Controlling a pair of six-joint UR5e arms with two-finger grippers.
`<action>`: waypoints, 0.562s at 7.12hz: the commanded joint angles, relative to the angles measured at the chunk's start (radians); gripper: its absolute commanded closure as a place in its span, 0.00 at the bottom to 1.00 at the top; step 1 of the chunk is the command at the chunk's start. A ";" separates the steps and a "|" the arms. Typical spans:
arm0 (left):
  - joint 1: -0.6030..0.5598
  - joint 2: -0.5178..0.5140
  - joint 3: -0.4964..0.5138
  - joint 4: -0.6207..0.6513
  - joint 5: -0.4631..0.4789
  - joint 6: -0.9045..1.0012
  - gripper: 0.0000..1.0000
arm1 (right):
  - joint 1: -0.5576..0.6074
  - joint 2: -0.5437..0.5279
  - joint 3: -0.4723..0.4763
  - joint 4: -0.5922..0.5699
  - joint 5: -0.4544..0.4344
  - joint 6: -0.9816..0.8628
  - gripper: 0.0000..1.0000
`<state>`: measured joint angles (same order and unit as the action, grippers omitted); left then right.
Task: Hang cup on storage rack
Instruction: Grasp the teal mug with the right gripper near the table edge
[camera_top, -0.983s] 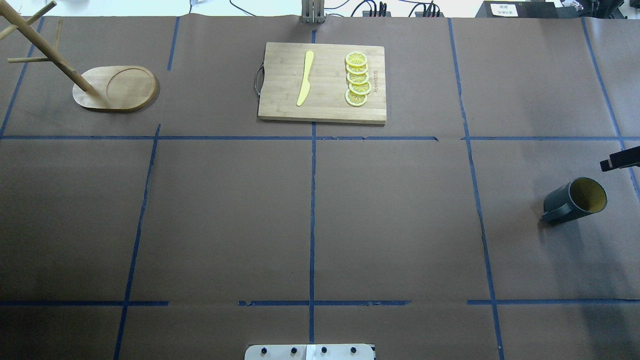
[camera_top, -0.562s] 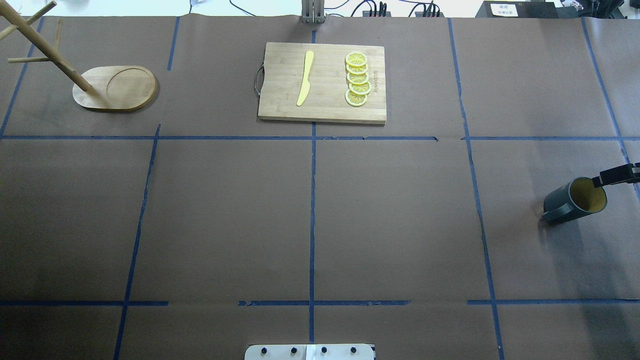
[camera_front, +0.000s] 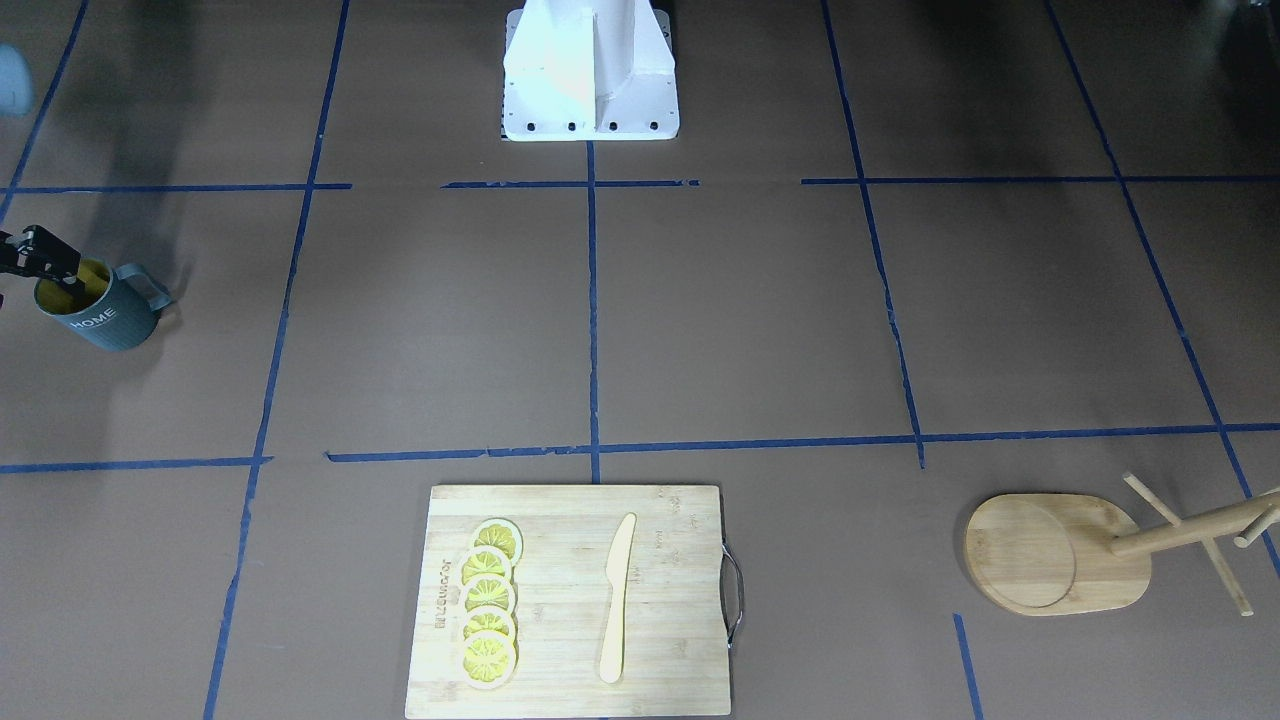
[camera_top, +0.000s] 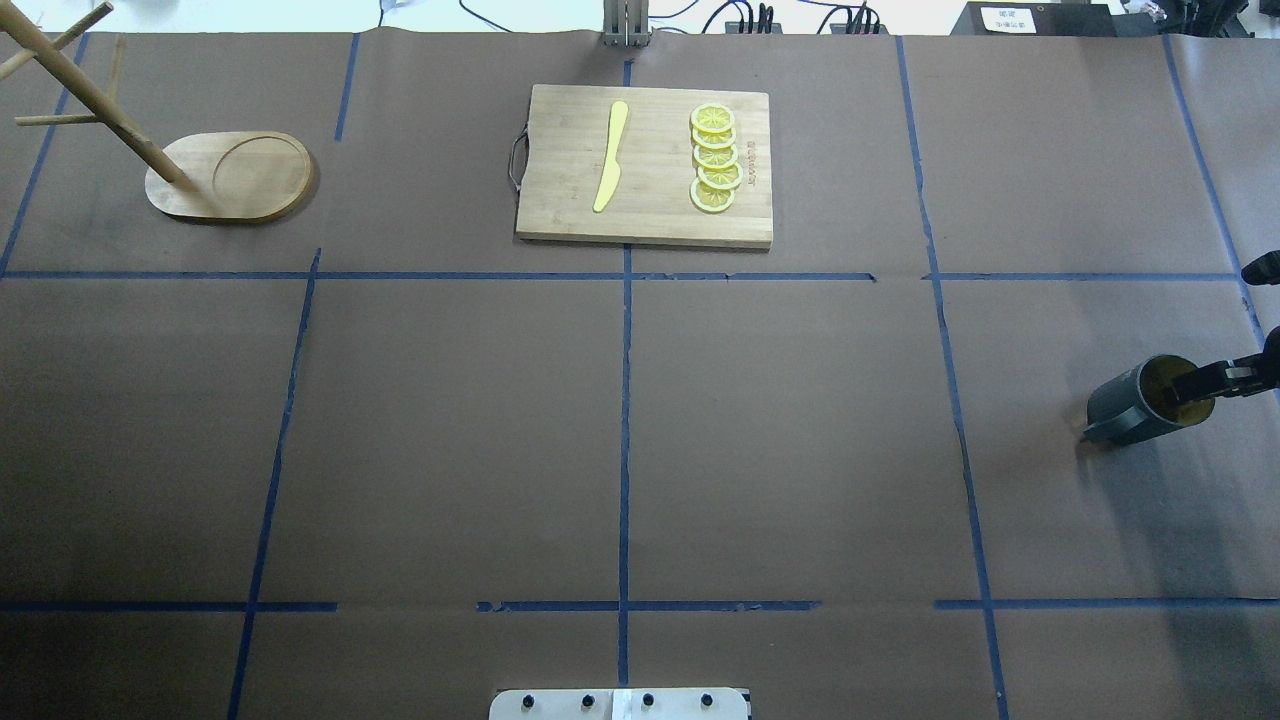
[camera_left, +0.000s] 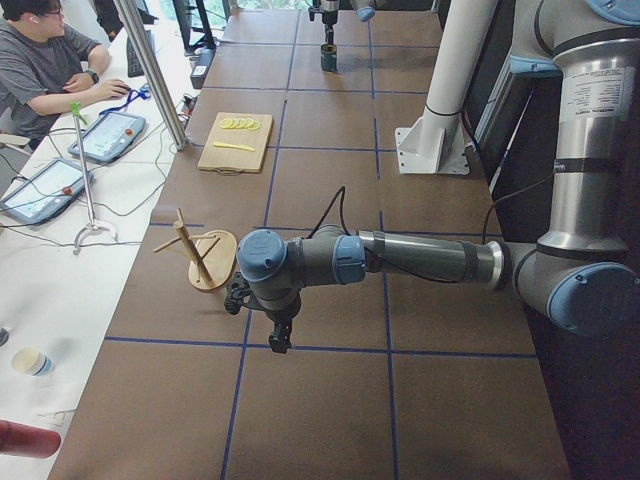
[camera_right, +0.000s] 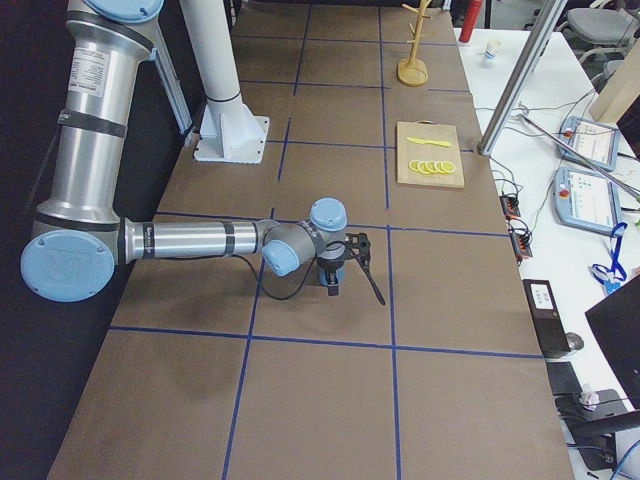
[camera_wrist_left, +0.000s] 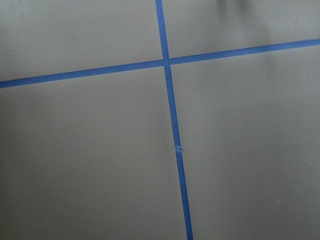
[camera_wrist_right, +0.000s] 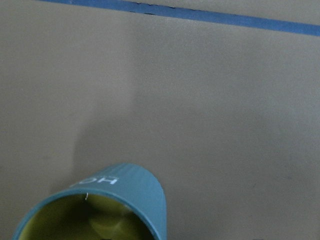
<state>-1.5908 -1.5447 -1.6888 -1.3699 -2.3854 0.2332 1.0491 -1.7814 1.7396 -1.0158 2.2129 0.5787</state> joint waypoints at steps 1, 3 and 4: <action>0.000 0.000 0.000 0.000 0.000 0.000 0.00 | -0.023 0.007 -0.009 -0.001 -0.010 0.004 0.61; -0.002 0.000 -0.003 0.000 0.000 0.000 0.00 | -0.032 0.034 -0.031 -0.001 -0.032 0.004 0.75; -0.002 0.000 -0.006 0.002 0.000 0.000 0.00 | -0.031 0.034 -0.028 -0.001 -0.030 0.004 0.99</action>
<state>-1.5916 -1.5447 -1.6922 -1.3695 -2.3853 0.2332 1.0192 -1.7535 1.7133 -1.0170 2.1847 0.5828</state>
